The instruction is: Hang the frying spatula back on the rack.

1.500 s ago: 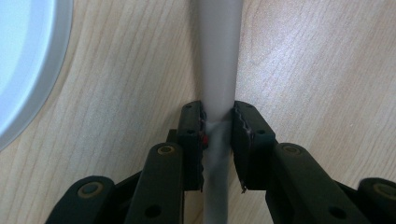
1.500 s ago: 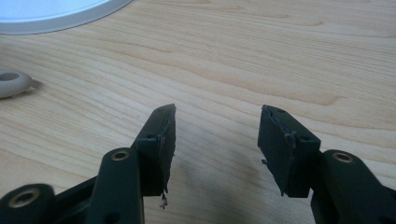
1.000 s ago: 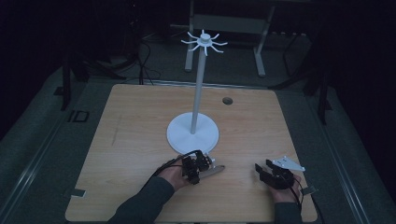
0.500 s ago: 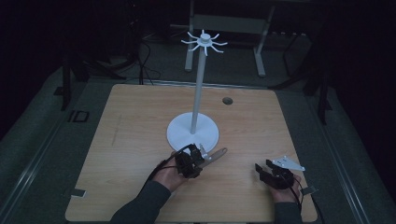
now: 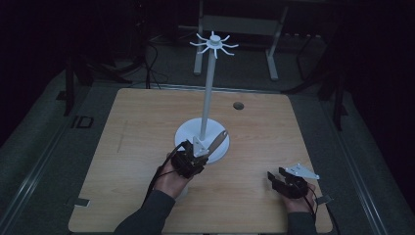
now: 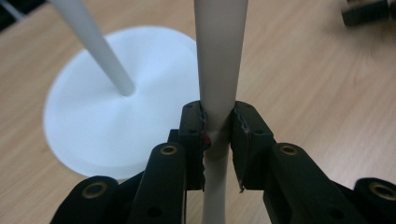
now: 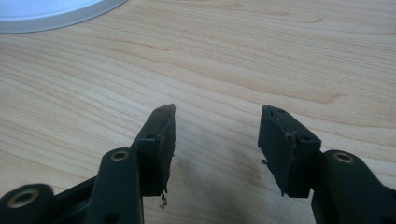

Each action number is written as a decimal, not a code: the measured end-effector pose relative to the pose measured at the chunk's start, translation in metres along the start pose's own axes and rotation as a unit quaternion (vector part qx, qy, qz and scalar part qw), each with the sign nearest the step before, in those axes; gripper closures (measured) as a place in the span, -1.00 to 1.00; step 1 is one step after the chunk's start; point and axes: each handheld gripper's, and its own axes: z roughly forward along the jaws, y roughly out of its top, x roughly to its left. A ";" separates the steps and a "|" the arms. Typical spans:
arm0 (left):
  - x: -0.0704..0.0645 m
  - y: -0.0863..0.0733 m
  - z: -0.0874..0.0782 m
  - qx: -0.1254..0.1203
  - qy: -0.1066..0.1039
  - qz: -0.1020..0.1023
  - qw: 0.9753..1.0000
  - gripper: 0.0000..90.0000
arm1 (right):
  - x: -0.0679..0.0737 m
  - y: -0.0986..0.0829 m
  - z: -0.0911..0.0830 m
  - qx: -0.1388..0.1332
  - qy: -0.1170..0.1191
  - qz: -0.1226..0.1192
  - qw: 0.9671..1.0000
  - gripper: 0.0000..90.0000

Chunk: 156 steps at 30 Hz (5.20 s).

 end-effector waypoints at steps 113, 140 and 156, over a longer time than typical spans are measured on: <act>0.015 0.091 -0.050 -0.257 0.212 -0.107 0.937 0.68 | -0.001 0.000 0.000 0.003 0.004 0.005 1.000 0.02; 0.011 0.125 -0.052 -0.246 0.266 -0.096 0.927 0.67 | -0.001 0.000 0.000 0.002 0.004 0.005 1.000 0.02; 0.018 0.135 -0.046 -0.211 0.295 -0.098 0.927 0.67 | -0.001 0.000 0.000 0.001 0.004 0.004 1.000 0.01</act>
